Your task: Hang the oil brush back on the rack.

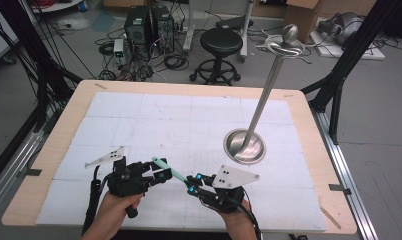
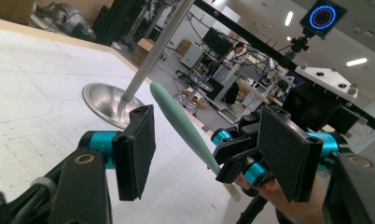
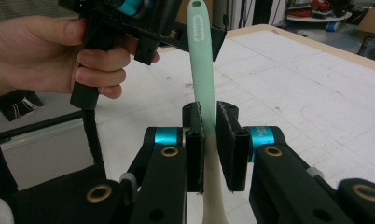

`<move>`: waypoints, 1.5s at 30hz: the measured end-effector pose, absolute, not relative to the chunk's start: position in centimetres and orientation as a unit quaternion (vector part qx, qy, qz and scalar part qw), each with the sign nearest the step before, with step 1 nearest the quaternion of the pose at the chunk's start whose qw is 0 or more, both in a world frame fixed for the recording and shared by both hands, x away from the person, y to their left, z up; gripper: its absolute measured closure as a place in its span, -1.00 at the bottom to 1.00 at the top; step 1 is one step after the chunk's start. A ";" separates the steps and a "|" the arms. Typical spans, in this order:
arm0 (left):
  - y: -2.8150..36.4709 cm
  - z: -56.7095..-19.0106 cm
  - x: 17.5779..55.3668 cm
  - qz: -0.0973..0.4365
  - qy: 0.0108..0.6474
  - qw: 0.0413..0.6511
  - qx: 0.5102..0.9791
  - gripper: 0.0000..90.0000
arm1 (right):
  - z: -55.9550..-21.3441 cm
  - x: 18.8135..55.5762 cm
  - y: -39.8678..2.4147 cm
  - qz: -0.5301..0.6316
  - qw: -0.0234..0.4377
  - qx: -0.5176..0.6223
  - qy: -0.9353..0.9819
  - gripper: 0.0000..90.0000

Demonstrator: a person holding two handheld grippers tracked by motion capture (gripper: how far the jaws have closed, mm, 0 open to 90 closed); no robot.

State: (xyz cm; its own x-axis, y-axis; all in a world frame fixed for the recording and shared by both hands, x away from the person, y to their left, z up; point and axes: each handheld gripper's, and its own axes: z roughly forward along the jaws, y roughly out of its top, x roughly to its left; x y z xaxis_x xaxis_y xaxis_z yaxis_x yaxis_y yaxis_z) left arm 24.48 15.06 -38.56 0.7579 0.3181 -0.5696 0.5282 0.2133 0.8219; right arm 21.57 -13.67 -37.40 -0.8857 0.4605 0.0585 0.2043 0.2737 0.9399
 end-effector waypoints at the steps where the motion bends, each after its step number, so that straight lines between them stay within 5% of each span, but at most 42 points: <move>1: 15.0 -38.5 24.5 -0.076 0.342 0.701 0.622 -0.12 | -37.4 21.6 -13.7 0.564 0.113 0.211 0.790 0.82; 21: 14.9 -38.1 25.2 -0.098 0.354 0.711 0.599 0.70 | -37.1 21.6 -13.4 0.577 0.119 0.211 0.780 0.81; 30: 14.8 -37.7 25.0 -0.106 0.327 0.724 0.598 0.81 | -37.2 21.4 -13.4 0.581 0.115 0.204 0.779 0.77; 37: 15.0 -36.4 24.9 -0.100 0.279 0.719 0.628 0.83 | -36.9 21.8 -14.3 0.600 0.080 0.205 0.769 0.26; 45: 14.9 -35.2 24.6 -0.095 0.211 0.706 0.669 0.83 | -36.4 22.8 -14.9 0.604 -0.002 0.173 0.778 0.12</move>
State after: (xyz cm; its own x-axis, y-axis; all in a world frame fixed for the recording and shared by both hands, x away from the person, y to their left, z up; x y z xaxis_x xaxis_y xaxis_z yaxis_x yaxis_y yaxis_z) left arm 24.57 14.93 -35.15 0.8933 0.1484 -0.4242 0.4156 0.0861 0.9054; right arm 22.82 -14.95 -36.45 -0.9403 0.2661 0.2123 0.2717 0.2111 0.9389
